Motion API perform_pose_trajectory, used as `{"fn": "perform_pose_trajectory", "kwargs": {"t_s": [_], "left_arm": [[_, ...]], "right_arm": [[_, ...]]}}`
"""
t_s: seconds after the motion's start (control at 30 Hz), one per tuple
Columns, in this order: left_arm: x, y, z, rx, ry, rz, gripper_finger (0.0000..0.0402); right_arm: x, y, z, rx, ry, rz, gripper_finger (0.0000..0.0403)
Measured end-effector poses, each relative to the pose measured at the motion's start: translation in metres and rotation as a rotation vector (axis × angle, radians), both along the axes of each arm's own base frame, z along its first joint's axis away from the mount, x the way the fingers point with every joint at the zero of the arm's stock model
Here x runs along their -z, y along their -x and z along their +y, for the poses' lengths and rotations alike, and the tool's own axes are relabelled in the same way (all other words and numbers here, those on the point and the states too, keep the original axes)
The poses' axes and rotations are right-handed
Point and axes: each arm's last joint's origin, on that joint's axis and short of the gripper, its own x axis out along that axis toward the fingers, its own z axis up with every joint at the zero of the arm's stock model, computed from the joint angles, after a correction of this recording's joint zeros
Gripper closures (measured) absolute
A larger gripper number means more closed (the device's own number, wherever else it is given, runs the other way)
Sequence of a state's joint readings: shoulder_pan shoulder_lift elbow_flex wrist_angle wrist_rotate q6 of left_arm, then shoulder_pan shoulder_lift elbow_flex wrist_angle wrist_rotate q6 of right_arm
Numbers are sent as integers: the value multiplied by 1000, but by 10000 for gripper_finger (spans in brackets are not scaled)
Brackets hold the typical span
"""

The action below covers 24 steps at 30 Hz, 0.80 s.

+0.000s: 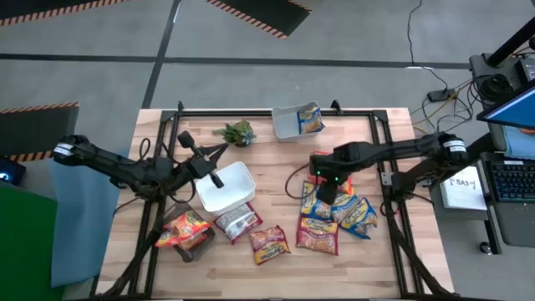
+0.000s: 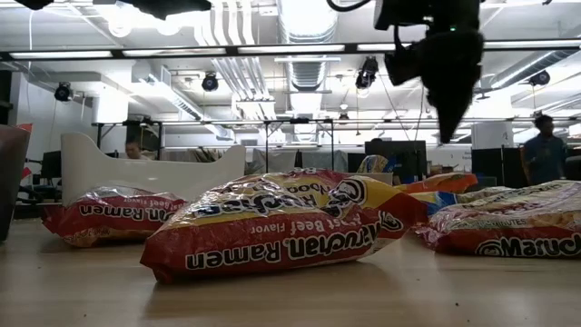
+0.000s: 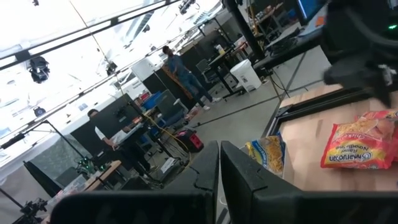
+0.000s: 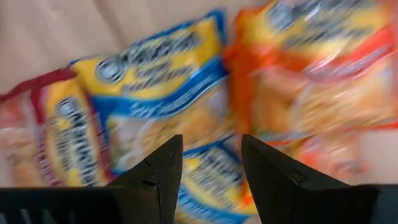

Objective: Sort Maruchan noodles
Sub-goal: Put the red noodle pack into the white bin

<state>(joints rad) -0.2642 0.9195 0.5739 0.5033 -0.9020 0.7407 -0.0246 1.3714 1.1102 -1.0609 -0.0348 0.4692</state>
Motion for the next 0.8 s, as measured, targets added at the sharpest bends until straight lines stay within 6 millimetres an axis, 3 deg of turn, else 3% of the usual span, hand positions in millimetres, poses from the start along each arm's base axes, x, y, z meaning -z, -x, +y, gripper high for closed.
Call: {"fn": "perform_pose_trajectory", "kwargs": {"t_s": [0.23,0.6,0.8], "left_arm": [[0,0,0,-3,-16,14,402],[0,0,0,-3,-21,17,402],[0,0,0,0,-16,12,402]], "right_arm": [[8,4,16,252,-170,60,242],[2,-2,60,304,-302,53,141],[12,0,91,357,-322,99,104]]}}
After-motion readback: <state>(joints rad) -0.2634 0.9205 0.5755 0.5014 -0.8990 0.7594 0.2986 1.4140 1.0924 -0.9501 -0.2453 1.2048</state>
